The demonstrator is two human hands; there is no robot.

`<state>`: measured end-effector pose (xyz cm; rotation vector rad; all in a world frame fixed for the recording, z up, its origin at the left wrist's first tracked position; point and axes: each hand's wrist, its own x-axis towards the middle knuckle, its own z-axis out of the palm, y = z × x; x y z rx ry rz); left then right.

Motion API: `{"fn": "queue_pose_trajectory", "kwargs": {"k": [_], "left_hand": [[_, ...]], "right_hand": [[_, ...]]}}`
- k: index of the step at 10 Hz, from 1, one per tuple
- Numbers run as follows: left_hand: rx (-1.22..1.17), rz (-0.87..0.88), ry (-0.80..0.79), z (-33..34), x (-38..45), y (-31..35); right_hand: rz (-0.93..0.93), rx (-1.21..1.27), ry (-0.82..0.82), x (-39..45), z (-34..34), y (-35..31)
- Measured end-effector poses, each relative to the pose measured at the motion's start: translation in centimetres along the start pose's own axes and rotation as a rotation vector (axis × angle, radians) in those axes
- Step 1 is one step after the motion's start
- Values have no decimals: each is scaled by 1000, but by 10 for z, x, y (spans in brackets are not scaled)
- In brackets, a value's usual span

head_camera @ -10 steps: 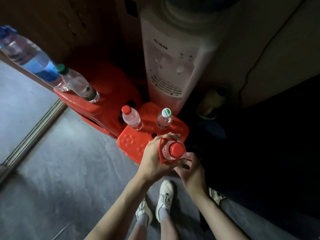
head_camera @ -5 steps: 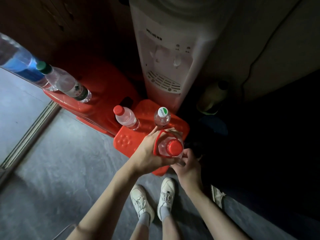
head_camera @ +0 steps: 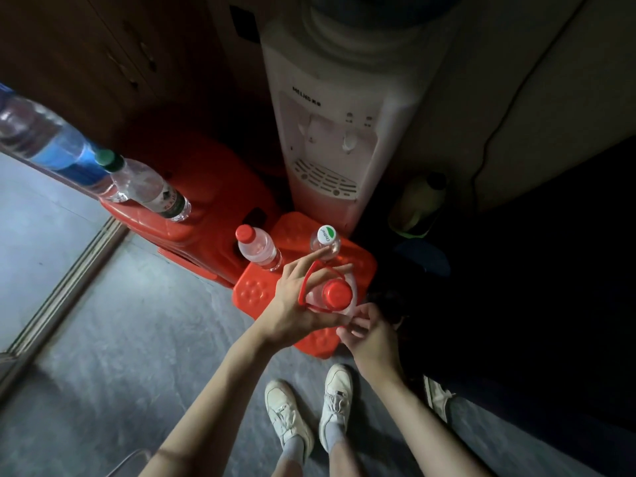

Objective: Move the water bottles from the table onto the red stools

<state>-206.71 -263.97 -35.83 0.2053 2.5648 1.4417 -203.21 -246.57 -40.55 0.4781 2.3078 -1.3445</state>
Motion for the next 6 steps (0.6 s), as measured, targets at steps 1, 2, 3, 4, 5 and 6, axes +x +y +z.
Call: {"fn": "queue_pose_trajectory", "kwargs": {"k": [1,2,3,4,5,6], "left_hand": [[77,-15,-2,1,-5,-3],[102,-83,0,-1,-11,-5],[115,-115,-7,-4,-15,-5],[168,-200,-86,-8,-18,-4],[285,-223,-190,-16,-24,-5],[363,-280,-202,-34,-32,3]], "right_hand": [[53,30,-37,-9,-5,-10],[56,39,-37,-21,-15,-19],[-31,-18,-3,-35,-27,-31],[-78,-22,-5,-49,-38,-43],[-108,-38,19,-61,-45,-54],[-147,-13,63,-75,-51,-71]]}}
